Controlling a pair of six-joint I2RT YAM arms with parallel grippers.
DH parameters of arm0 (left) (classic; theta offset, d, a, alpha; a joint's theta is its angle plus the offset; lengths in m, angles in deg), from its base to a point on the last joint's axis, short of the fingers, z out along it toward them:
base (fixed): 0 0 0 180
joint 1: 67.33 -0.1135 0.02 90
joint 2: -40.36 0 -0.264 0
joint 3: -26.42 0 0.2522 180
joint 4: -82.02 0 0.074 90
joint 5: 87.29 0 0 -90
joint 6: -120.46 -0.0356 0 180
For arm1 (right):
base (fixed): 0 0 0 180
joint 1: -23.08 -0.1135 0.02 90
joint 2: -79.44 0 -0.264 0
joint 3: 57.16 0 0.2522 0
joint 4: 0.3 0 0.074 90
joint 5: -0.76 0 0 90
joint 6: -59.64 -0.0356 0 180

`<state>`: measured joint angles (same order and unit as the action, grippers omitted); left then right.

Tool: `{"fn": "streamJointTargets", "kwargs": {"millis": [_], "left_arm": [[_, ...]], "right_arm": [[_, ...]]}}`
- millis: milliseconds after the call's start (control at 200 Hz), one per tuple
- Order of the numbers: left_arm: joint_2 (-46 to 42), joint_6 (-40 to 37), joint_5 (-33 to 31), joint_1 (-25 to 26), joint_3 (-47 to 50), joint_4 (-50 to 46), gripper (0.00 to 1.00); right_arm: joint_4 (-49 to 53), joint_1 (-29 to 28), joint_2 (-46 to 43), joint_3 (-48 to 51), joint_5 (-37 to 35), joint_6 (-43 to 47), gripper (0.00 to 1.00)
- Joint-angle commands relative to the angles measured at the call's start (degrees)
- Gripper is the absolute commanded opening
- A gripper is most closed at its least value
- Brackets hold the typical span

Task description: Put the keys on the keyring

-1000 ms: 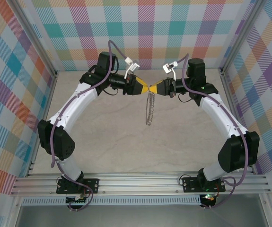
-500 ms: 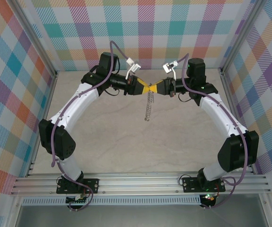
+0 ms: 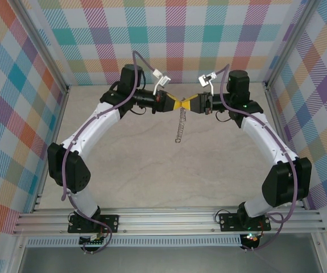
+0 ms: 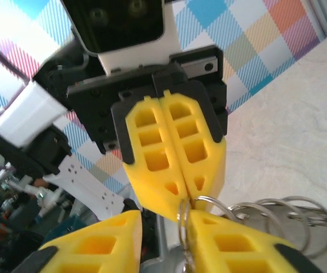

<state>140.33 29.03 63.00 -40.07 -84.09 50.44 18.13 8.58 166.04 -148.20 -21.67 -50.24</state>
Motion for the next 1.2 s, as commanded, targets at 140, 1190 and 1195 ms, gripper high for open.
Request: {"fn": "streamJointTargets", "kwargs": {"millis": [140, 1190, 1195], "left_arm": [[-6.66, 8.97, -9.02, 0.82, 9.56, 20.11, 0.0], [-13.08, 17.86, -12.87, 2.09, 19.32, 34.85, 0.0], [-13.06, 17.82, -12.9, 2.09, 19.32, 34.82, 0.0]], "right_arm": [[-10.96, 4.95, -8.66, 7.36, -3.23, -8.58, 0.43], [-57.26, 1.64, -3.98, 20.91, -13.69, -40.48, 0.48], [-57.33, 1.61, -3.94, 20.84, -13.6, -40.54, 0.48]]}}
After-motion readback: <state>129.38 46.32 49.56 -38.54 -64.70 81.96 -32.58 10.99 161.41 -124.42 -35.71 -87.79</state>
